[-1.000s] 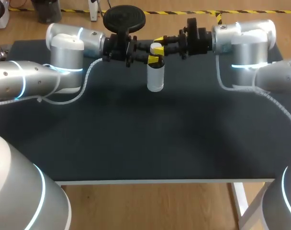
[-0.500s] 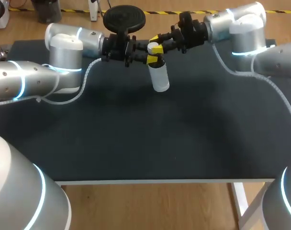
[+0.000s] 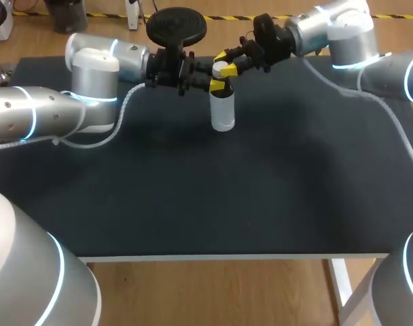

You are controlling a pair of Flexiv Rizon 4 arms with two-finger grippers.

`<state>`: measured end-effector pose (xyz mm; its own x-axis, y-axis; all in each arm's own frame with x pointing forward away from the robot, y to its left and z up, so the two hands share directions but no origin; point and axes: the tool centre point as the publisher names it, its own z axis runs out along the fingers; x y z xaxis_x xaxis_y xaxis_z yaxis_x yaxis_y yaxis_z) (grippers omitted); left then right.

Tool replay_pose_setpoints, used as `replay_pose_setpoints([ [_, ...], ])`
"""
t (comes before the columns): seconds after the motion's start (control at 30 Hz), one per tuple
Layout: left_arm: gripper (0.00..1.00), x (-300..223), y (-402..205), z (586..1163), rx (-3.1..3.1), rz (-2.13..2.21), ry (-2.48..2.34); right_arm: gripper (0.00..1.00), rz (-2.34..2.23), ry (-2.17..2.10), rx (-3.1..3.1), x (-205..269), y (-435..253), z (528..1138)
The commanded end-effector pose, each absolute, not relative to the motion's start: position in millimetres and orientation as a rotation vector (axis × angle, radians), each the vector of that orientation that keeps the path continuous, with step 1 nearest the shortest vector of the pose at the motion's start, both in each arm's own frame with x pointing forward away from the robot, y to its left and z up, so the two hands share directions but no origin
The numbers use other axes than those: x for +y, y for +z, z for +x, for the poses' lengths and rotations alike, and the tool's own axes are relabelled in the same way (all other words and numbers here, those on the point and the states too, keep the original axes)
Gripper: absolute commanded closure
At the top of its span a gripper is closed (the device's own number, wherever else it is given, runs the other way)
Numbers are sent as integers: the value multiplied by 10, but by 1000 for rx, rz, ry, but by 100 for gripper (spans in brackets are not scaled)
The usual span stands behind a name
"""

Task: Unscrew the bottle cap

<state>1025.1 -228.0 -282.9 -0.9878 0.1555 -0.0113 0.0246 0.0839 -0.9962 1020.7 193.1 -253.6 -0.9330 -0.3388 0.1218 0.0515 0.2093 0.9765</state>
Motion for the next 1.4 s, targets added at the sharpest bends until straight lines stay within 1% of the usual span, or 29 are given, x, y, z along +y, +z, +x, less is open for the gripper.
replay_pose_setpoints([
  [0.03, 100, -2275, -2823, 10274, -2235, -190, 2055, 100, 561, -1538, -1933, 1935, -2538, 10249],
  [0.4, 100, -2275, -2823, 10274, -2235, -190, 2055, 100, 725, -1455, -1847, 1906, -2548, 10171],
  [1.0, 100, -2275, -2823, 10274, -2235, -190, 2055, 100, 807, -1363, -1734, 1935, -2586, 10117],
  [1.07, 100, -2275, -2823, 10274, -2235, -190, 2055, 0, 811, -1384, -1741, 1926, -2565, 10116],
  [1.27, 100, -2275, -2823, 10274, -2235, -190, 2055, 0, 786, -1455, -1772, 1900, -2518, 10091],
  [1.4, 100, -2275, -2823, 10274, -2235, -190, 2055, 0, 673, -1606, -1859, 1865, -2419, 10111],
])
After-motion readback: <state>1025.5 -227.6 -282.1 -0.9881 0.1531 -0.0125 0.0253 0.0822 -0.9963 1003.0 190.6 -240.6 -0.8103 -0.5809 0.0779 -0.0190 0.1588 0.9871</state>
